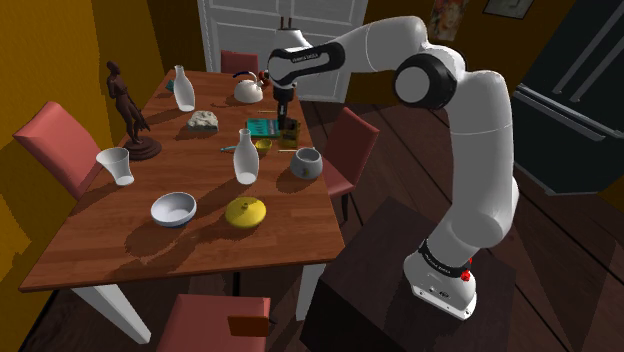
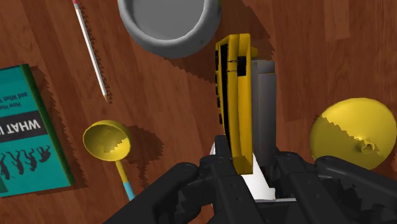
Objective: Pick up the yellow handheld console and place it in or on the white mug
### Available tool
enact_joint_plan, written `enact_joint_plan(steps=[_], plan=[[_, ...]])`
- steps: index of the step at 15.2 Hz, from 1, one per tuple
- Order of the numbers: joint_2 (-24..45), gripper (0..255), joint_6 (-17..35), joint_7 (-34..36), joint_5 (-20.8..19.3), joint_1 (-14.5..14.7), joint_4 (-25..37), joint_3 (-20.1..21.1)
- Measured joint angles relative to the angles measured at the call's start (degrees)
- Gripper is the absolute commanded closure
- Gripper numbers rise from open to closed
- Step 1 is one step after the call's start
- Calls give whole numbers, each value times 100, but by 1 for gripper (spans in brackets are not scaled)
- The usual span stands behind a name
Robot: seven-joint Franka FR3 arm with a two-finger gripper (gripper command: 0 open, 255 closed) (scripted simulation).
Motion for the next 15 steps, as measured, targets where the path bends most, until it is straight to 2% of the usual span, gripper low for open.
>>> enact_joint_plan(steps=[10,15], plan=[[-111,255,-386,-1090,139,-858,270,-224],[-25,255,-157,-1218,163,-950,123,-242]])
